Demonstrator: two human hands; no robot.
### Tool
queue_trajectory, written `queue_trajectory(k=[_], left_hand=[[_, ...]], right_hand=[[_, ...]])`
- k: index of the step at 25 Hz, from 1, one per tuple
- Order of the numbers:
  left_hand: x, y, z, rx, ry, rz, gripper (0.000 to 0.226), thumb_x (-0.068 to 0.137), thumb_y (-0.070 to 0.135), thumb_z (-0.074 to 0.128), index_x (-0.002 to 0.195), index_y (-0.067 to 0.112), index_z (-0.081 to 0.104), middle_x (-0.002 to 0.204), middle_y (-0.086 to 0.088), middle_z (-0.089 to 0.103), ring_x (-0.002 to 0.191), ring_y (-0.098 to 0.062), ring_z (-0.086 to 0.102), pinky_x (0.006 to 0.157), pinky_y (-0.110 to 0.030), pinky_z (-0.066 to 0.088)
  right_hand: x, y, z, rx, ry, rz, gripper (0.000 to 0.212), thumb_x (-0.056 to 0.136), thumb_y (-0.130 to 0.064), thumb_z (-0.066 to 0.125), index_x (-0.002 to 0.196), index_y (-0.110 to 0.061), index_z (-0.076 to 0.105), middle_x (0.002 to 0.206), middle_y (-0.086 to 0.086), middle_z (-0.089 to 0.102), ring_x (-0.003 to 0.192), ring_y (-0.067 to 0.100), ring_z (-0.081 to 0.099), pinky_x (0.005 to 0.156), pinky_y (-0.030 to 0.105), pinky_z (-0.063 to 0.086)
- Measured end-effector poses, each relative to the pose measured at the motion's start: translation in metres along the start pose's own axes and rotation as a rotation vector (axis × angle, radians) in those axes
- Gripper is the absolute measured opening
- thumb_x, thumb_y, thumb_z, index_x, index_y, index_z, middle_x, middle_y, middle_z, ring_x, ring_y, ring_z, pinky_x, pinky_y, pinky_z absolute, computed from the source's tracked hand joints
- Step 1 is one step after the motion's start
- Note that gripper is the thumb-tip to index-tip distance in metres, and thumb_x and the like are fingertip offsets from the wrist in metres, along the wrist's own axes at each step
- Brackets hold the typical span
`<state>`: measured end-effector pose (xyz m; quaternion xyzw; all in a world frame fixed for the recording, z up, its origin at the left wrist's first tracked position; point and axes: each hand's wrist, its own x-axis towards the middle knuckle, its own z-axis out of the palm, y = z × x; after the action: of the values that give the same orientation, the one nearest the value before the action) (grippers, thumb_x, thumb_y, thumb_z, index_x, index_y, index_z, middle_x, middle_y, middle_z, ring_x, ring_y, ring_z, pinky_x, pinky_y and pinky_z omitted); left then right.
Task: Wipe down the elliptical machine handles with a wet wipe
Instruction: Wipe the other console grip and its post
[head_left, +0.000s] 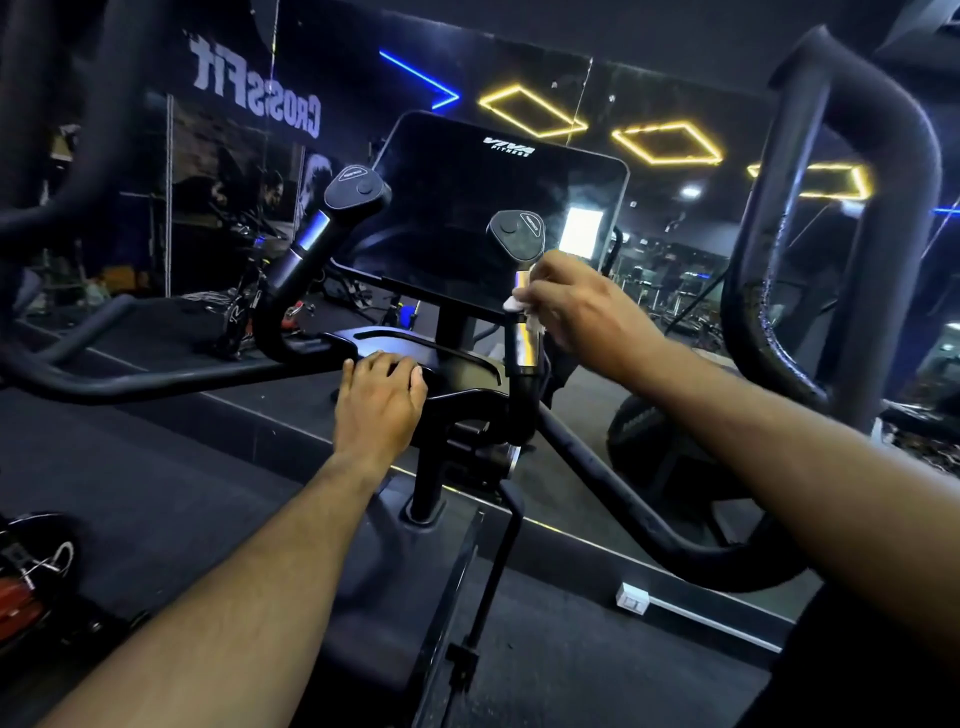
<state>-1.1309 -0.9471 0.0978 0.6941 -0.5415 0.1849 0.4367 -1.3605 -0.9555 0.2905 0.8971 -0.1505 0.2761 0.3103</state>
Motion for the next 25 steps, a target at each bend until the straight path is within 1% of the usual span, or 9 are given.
queue_trajectory(k=[3, 7, 10, 12, 15, 18, 21, 23, 25], left_hand=[[-0.002, 0.0, 0.0, -0.021, 0.019, 0.003, 0.035, 0.107, 0.03, 0.04, 0.104, 0.014, 0.071, 0.109, -0.008, 0.069, 0.111, -0.033, 0.06, 0.116, -0.062, 0.036], [-0.002, 0.001, 0.001, -0.042, 0.036, 0.008, 0.026, 0.107, 0.025, 0.047, 0.105, 0.013, 0.07, 0.111, -0.009, 0.068, 0.113, -0.034, 0.059, 0.118, -0.062, 0.032], [-0.001, 0.002, -0.001, -0.059, 0.012, -0.001, 0.028, 0.107, 0.026, 0.044, 0.108, 0.015, 0.07, 0.114, -0.007, 0.067, 0.115, -0.033, 0.058, 0.121, -0.061, 0.029], [0.0, 0.002, -0.003, -0.044, 0.003, -0.007, 0.028, 0.107, 0.026, 0.044, 0.107, 0.015, 0.069, 0.114, -0.007, 0.068, 0.113, -0.034, 0.058, 0.119, -0.062, 0.03], [0.001, 0.003, -0.006, -0.022, -0.047, -0.011, 0.028, 0.107, 0.028, 0.043, 0.111, 0.015, 0.068, 0.119, -0.007, 0.067, 0.116, -0.033, 0.058, 0.118, -0.061, 0.031], [0.006, 0.009, -0.014, 0.009, -0.162, -0.049, 0.034, 0.109, 0.033, 0.04, 0.129, 0.016, 0.063, 0.137, -0.008, 0.062, 0.132, -0.033, 0.05, 0.121, -0.059, 0.025], [0.003, 0.021, -0.025, 0.024, -0.258, -0.144, 0.043, 0.111, 0.037, 0.041, 0.149, 0.019, 0.048, 0.158, -0.01, 0.045, 0.15, -0.031, 0.034, 0.125, -0.06, 0.01], [-0.01, 0.04, -0.032, -0.149, -0.174, -0.127, 0.039, 0.109, 0.029, 0.049, 0.146, 0.017, 0.051, 0.154, -0.008, 0.048, 0.146, -0.028, 0.04, 0.126, -0.062, 0.009], [-0.043, 0.068, -0.035, -0.48, -0.047, -0.105, 0.03, 0.105, 0.016, 0.056, 0.135, 0.017, 0.059, 0.14, -0.001, 0.059, 0.132, -0.021, 0.052, 0.122, -0.056, 0.029]], right_hand=[[-0.032, -0.038, 0.021, 0.058, 0.007, -0.024, 0.014, 0.096, -0.013, 0.06, 0.094, -0.006, 0.072, 0.098, 0.01, 0.058, 0.087, 0.023, 0.053, 0.073, 0.04, 0.054], [-0.038, -0.041, 0.023, -0.001, -0.074, -0.112, 0.026, 0.101, -0.023, 0.049, 0.098, -0.008, 0.07, 0.101, 0.009, 0.057, 0.09, 0.022, 0.052, 0.071, 0.037, 0.055], [0.013, -0.013, 0.01, -0.011, 0.05, 0.052, 0.019, 0.098, -0.018, 0.055, 0.098, -0.005, 0.07, 0.104, 0.011, 0.056, 0.089, 0.022, 0.053, 0.071, 0.041, 0.057], [0.034, -0.004, 0.004, 0.037, 0.147, 0.145, 0.007, 0.093, -0.007, 0.064, 0.094, -0.004, 0.071, 0.102, 0.012, 0.057, 0.083, 0.018, 0.054, 0.073, 0.035, 0.056], [0.015, -0.024, 0.017, 0.133, 0.268, 0.263, 0.007, 0.088, -0.002, 0.067, 0.092, -0.004, 0.073, 0.095, 0.012, 0.055, 0.076, 0.016, 0.052, 0.069, 0.025, 0.049], [-0.033, -0.05, 0.032, 0.213, 0.293, 0.337, 0.012, 0.087, -0.001, 0.07, 0.098, -0.004, 0.073, 0.092, 0.008, 0.051, 0.077, 0.017, 0.054, 0.07, 0.024, 0.05], [-0.067, -0.064, 0.039, 0.338, 0.303, 0.46, 0.019, 0.088, 0.001, 0.068, 0.104, -0.009, 0.074, 0.092, 0.003, 0.053, 0.08, 0.013, 0.054, 0.076, 0.021, 0.049], [-0.079, -0.072, 0.044, 0.434, 0.327, 0.599, 0.019, 0.089, -0.003, 0.069, 0.103, -0.014, 0.075, 0.091, -0.001, 0.061, 0.084, 0.013, 0.058, 0.081, 0.026, 0.051], [-0.09, -0.077, 0.051, 0.618, 0.412, 0.807, 0.019, 0.09, -0.005, 0.069, 0.1, -0.019, 0.076, 0.094, -0.003, 0.068, 0.087, 0.01, 0.065, 0.082, 0.026, 0.054]])
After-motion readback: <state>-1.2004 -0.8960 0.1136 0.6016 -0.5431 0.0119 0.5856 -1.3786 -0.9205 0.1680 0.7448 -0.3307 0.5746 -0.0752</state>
